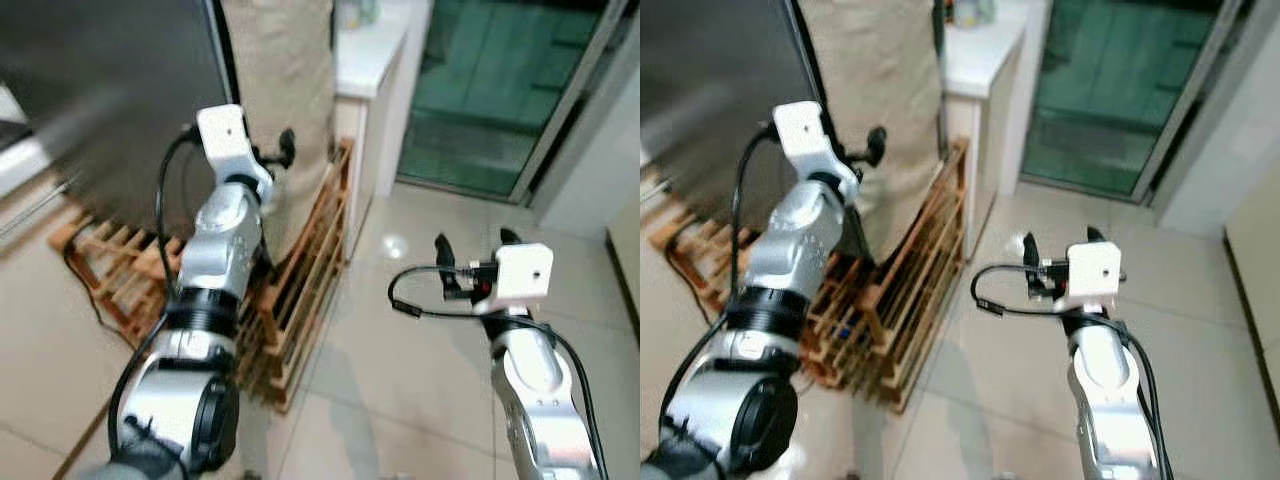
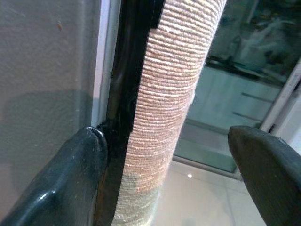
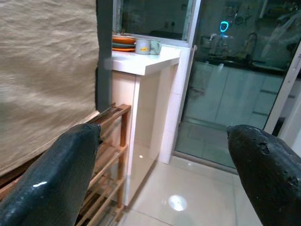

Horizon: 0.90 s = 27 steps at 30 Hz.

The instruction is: Restocking fridge

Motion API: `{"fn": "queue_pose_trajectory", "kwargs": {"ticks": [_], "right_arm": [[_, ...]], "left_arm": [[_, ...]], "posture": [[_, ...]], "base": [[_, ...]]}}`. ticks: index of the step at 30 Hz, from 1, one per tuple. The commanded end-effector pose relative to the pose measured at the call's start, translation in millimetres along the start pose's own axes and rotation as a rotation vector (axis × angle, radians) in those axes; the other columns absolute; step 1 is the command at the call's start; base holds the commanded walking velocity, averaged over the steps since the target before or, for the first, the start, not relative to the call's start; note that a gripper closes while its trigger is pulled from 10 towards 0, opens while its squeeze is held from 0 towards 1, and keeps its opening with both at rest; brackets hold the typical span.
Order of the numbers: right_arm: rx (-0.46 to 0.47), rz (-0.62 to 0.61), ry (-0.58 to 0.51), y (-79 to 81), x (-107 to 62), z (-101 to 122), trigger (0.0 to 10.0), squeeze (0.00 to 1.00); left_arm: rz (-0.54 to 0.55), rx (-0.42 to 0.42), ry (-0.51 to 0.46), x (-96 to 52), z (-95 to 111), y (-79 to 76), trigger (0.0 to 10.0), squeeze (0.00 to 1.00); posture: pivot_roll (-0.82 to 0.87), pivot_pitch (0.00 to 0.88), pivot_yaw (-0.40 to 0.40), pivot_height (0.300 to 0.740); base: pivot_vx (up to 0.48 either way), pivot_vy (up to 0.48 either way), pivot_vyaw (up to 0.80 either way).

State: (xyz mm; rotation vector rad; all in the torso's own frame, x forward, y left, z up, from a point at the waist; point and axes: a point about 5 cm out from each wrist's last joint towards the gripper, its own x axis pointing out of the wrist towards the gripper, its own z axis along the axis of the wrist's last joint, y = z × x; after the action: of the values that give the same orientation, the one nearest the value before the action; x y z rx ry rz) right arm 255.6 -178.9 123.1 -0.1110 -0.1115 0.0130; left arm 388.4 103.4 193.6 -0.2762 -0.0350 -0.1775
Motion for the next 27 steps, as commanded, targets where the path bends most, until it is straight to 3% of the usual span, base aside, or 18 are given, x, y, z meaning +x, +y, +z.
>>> {"fn": "queue_pose_trajectory", "kwargs": {"ticks": [1, 6, 7, 8, 11, 12, 14, 16, 17, 19, 20, 21, 22, 23, 27], "right_arm": [[0.006, -0.022, -0.013, -4.0, -1.3, 2.1, 10.0, 0.0], [0.014, -0.022, -0.001, -4.3, -3.6, -0.5, 10.0, 0.0], [0.014, -0.022, -0.001, -4.3, -3.6, -0.5, 10.0, 0.0], [0.017, -0.024, 0.003, -5.4, -1.3, -1.5, 10.0, 0.0], [0.032, -0.061, -0.01, -7.7, 5.8, 0.8, 10.0, 0.0], [0.035, -0.069, -0.018, -7.5, 6.8, 2.4, 10.0, 0.0], [0.036, -0.073, -0.025, -7.2, 7.1, 3.6, 10.0, 0.0], [0.037, -0.08, -0.033, -7.3, 5.7, 5.1, 10.0, 0.0], [0.038, -0.088, -0.031, -8.4, 4.2, 5.0, 10.0, 0.0], [0.038, -0.088, -0.031, -8.4, 4.2, 5.0, 10.0, 0.0], [0.038, -0.092, -0.029, -8.9, 3.5, 4.7, 10.0, 0.0], [0.041, -0.095, -0.021, -10.4, 2.7, 2.9, 10.0, 0.0], [0.044, -0.091, -0.005, -12.0, 2.5, 0.1, 10.0, 0.0], [0.044, -0.091, -0.005, -12.0, 2.5, 0.1, 10.0, 0.0], [0.062, -0.075, 0.018, -13.3, 8.0, -3.3, 10.0, 0.0]], "left_arm": [[-0.226, -0.068, 0.077, 2.8, -15.8, -43.9, 10.0, 0.0], [-0.661, -0.128, 0.046, -4.9, -7.7, -120.5, 10.0, 0.0], [-0.661, -0.128, 0.046, -4.9, -7.7, -120.5, 10.0, 0.0], [-0.809, -0.205, 0.042, -12.1, -4.8, -149.4, 10.0, 0.0], [-1.084, -0.265, 0.021, -34.9, 3.1, -197.7, 10.0, 0.0], [-1.159, -0.282, 0.021, -43.1, 5.3, -207.1, 10.0, 0.0], [-1.207, -0.286, 0.019, -48.1, 6.4, -211.3, 10.0, 0.0], [-1.189, -0.259, 0.005, -46.9, 7.7, -202.1, 10.0, 0.0], [-1.132, -0.252, -0.01, -41.4, 9.2, -184.9, 10.0, 0.0], [-1.132, -0.252, -0.01, -41.4, 9.2, -184.9, 10.0, 0.0], [-1.105, -0.254, -0.016, -39.2, 10.0, -177.0, 10.0, 0.0], [-0.944, -0.199, -0.025, -29.7, 5.3, -145.1, 10.0, 0.0], [-0.688, -0.148, -0.039, -22.4, -0.3, -88.6, 10.0, 0.0], [-0.688, -0.148, -0.039, -22.4, -0.3, -88.6, 10.0, 0.0], [-0.335, -0.127, -0.044, -33.7, -7.4, -12.1, 10.0, 0.0]], "posture": [[-0.14, 0.0, 0.072, 0.74], [-0.14, 0.0, 0.065, 0.74], [-0.14, 0.0, 0.065, 0.74], [-0.14, 0.0, 0.065, 0.74], [-0.17, 0.0, 0.091, 0.74], [-0.18, 0.0, 0.106, 0.74], [-0.19, 0.0, 0.11, 0.74], [-0.19, 0.0, 0.121, 0.74], [-0.19, 0.0, 0.121, 0.74], [-0.19, 0.0, 0.121, 0.74], [-0.18, 0.0, 0.116, 0.74], [-0.17, 0.0, 0.101, 0.74], [-0.15, 0.0, 0.081, 0.74], [-0.15, 0.0, 0.081, 0.74], [-0.1, 0.0, 0.046, 0.74]], "base": [[0.0, 0.0, 0.0], [0.0, 0.0, 0.0], [0.0, 0.0, 0.0], [0.0, 0.0, 0.0], [0.0, 0.0, 0.0], [0.0, 0.0, 0.0], [0.0, 0.0, 0.0], [0.0, 0.0, 0.0], [0.0, 0.0, 0.0], [0.0, 0.0, 0.0], [0.0, 0.0, 0.0], [0.0, 0.0, 0.0], [0.0, 0.0, 0.0], [0.0, 0.0, 0.0], [0.0, 0.0, 0.0]]}}
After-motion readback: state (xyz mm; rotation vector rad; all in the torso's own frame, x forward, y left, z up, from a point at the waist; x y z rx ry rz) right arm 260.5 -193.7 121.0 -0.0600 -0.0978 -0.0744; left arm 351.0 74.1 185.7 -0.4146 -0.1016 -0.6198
